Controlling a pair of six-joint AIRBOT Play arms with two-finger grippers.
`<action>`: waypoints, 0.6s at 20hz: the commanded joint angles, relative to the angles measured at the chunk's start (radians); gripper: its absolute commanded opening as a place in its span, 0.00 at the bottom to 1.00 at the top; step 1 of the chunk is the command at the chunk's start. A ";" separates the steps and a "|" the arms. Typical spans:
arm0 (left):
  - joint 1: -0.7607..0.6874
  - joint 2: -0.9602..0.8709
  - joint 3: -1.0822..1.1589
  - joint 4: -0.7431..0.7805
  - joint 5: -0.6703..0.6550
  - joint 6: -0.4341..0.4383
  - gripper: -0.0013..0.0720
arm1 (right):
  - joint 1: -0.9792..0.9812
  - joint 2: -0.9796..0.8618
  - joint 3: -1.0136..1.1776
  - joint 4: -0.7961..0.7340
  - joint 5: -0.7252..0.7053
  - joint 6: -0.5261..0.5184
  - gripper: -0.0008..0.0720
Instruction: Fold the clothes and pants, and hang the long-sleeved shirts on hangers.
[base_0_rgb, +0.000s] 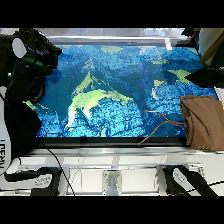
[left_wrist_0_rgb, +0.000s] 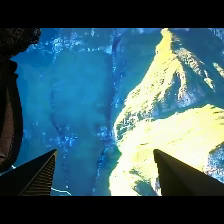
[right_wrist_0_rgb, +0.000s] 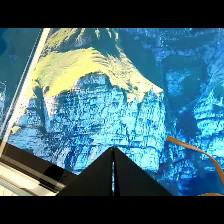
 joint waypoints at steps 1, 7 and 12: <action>0.001 -0.001 0.000 0.000 0.000 0.000 0.97 | 0.001 0.000 0.001 0.000 0.002 0.001 0.03; 0.001 -0.001 0.000 0.000 0.000 0.000 0.97 | 0.001 0.000 0.001 0.000 0.007 0.001 0.03; 0.001 -0.001 0.000 0.000 0.000 0.000 0.97 | 0.001 0.000 0.001 0.000 0.008 0.001 0.03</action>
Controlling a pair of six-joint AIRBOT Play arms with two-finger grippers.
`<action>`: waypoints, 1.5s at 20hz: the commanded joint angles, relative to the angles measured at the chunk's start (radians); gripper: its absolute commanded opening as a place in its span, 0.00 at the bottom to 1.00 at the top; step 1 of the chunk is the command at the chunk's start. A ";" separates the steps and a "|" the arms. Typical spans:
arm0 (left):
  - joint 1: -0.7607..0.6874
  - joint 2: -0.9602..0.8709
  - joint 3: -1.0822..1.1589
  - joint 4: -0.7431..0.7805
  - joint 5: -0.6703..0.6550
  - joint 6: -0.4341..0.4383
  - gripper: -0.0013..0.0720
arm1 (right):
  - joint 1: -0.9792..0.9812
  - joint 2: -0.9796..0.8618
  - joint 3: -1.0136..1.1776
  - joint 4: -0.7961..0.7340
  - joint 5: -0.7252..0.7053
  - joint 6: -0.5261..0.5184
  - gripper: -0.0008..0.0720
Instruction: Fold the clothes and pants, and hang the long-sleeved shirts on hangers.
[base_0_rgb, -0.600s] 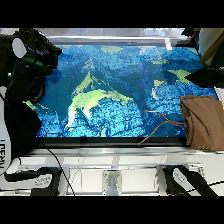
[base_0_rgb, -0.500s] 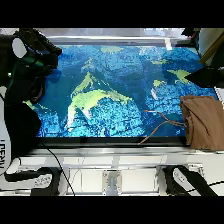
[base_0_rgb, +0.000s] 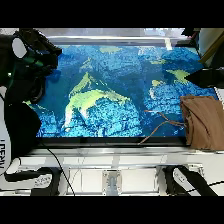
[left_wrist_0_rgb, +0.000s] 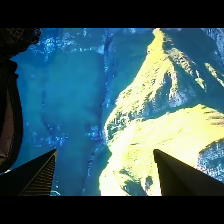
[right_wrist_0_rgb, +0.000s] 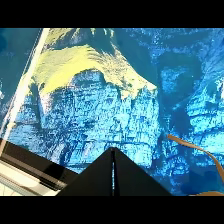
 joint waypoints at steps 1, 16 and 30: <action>0.001 -0.001 0.000 0.000 0.001 0.000 0.97 | 0.001 0.000 0.001 0.000 0.000 0.000 0.03; 0.368 -0.090 -0.160 0.351 -0.161 0.094 0.86 | 0.001 -0.042 -0.002 -0.051 -0.015 0.000 0.03; 0.708 -0.372 -0.270 0.042 -0.120 0.334 0.98 | 0.001 -0.092 -0.007 -0.046 -0.037 0.153 0.03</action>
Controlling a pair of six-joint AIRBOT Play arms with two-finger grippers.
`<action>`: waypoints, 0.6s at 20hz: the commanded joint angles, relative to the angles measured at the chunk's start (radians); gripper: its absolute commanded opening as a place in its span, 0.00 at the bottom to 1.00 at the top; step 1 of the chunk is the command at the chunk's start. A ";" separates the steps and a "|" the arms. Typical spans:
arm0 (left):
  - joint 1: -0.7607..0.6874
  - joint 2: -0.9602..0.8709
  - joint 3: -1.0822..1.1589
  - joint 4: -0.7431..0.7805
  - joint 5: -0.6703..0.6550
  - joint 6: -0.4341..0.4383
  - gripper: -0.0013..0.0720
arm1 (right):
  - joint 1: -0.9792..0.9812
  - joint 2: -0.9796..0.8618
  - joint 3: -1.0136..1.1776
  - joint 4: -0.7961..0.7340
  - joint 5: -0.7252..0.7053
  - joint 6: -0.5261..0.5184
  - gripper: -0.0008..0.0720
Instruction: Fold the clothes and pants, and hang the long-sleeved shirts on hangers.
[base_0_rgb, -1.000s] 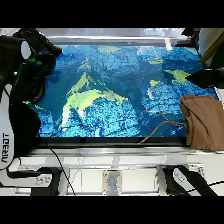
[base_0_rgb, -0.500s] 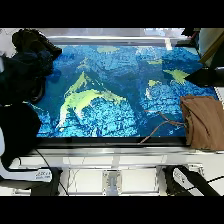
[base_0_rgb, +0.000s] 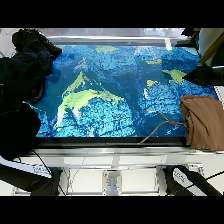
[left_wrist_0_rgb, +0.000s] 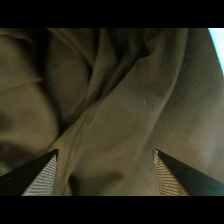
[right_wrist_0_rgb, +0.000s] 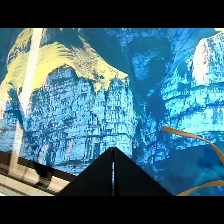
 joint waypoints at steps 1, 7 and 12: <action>0.013 -0.067 -0.002 -0.003 -0.002 0.064 0.98 | 0.001 -0.002 0.000 0.000 -0.003 0.051 0.03; 0.007 -0.064 0.019 0.141 -0.047 0.045 0.04 | 0.001 -0.002 0.000 0.001 -0.003 0.068 0.03; -0.055 0.163 0.058 -0.307 -0.076 0.023 0.04 | -0.002 -0.001 0.022 -0.049 -0.007 -0.003 0.03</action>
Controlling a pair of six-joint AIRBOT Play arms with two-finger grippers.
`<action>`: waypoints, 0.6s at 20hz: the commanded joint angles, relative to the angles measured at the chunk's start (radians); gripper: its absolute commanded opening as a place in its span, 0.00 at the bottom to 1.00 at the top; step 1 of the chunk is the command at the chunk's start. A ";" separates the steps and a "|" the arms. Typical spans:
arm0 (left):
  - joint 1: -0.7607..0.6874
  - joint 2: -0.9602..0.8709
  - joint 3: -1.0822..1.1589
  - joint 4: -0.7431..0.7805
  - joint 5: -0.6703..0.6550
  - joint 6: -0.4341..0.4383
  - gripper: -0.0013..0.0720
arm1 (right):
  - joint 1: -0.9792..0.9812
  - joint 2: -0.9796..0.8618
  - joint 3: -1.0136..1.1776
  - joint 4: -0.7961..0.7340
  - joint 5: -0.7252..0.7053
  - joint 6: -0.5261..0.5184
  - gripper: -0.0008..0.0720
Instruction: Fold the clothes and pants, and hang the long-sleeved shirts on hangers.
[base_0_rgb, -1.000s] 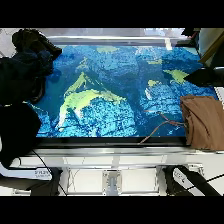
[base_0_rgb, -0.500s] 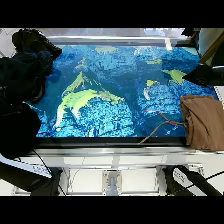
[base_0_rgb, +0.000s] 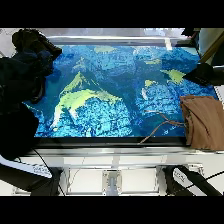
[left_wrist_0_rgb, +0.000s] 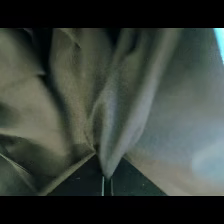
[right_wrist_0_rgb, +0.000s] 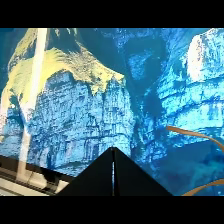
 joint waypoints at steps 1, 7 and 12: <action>-0.063 0.188 0.016 -0.449 0.005 -0.003 0.04 | -0.001 0.000 0.032 -0.083 0.002 -0.051 0.03; -0.483 0.441 0.014 -1.059 0.170 0.086 0.04 | -0.001 0.000 0.138 -0.564 -0.032 -0.122 0.03; -1.094 0.335 -0.009 -1.035 0.386 0.083 0.04 | -0.001 -0.023 0.138 -0.673 -0.119 -0.138 0.03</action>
